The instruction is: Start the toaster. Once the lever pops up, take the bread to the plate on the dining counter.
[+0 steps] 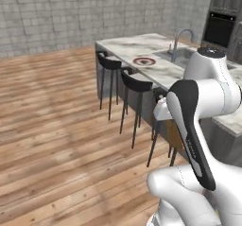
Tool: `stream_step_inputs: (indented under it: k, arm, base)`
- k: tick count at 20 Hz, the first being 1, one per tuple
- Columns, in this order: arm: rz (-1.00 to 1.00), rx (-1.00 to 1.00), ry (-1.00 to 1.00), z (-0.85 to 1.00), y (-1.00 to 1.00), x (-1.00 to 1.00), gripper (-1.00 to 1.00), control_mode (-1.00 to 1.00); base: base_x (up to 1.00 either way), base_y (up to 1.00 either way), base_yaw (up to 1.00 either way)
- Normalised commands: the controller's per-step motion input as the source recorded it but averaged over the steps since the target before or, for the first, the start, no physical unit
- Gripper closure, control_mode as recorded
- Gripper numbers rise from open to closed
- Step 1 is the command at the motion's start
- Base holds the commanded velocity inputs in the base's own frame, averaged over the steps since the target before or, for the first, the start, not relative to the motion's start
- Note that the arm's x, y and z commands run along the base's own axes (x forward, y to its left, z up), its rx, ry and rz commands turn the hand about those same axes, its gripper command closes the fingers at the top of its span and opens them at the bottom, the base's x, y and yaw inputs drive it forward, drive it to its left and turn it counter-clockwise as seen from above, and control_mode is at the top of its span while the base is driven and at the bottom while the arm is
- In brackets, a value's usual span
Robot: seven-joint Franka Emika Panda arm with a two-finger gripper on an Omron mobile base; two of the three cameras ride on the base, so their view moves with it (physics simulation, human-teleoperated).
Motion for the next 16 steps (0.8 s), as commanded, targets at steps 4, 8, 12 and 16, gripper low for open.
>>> stream_step_inputs:
  k: [4, 8, 12, 16]
  arm:
    - [0.0, 0.0, 0.0, 0.0, 0.0, 0.0, 1.0, 1.0]
    - [0.0, 0.0, 0.0, 0.0, 0.0, 0.0, 1.0, 1.0]
    - [0.0, 0.0, 0.0, 0.0, 0.0, 0.0, 1.0, 1.0]
    - [0.0, 0.0, 0.0, 0.0, 0.0, 0.0, 1.0, 1.0]
  base:
    - [0.5, 1.0, -0.57]
    - [0.55, 1.0, -0.57]
    - [0.58, 1.0, -0.57]
    - [0.56, 1.0, -0.55]
